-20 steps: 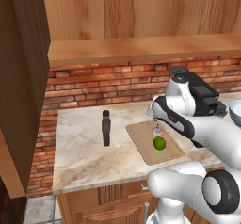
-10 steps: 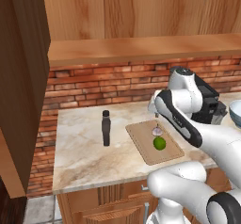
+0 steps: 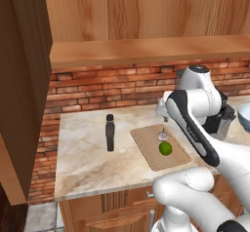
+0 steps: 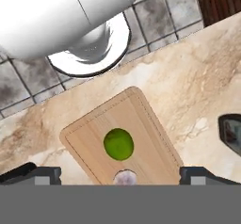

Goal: Open the cabinet. Place the bowl and condiment on the counter. Then place the lime and garlic on the cutting board.

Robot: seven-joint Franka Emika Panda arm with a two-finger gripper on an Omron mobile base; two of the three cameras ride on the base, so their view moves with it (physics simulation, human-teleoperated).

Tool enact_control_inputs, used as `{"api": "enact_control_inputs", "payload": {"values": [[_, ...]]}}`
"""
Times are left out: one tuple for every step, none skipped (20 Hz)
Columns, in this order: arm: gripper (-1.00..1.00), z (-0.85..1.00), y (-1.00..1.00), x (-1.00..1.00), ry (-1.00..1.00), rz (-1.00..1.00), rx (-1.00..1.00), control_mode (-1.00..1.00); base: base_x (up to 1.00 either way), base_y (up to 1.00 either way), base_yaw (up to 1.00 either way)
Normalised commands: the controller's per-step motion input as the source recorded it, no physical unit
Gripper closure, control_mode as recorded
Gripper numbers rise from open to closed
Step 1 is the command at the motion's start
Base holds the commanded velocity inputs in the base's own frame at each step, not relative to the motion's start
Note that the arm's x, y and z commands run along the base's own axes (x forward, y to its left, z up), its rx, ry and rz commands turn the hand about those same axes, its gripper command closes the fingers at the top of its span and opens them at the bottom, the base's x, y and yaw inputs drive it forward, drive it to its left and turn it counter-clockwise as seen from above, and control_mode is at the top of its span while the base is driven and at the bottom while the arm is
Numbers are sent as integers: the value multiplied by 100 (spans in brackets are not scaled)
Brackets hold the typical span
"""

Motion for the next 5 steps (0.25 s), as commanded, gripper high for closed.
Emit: {"api": "enact_control_inputs", "payload": {"values": [[-100,24,16,-65,-1,0,0,-100,0,0,0],[-100,24,15,-67,-2,0,0,-100,0,0,0],[-100,24,16,-67,-2,0,0,-100,0,0,0],[-100,24,15,-68,-3,0,0,-100,0,0,0],[-100,25,16,-69,-4,0,0,-100,0,0,0]]}}
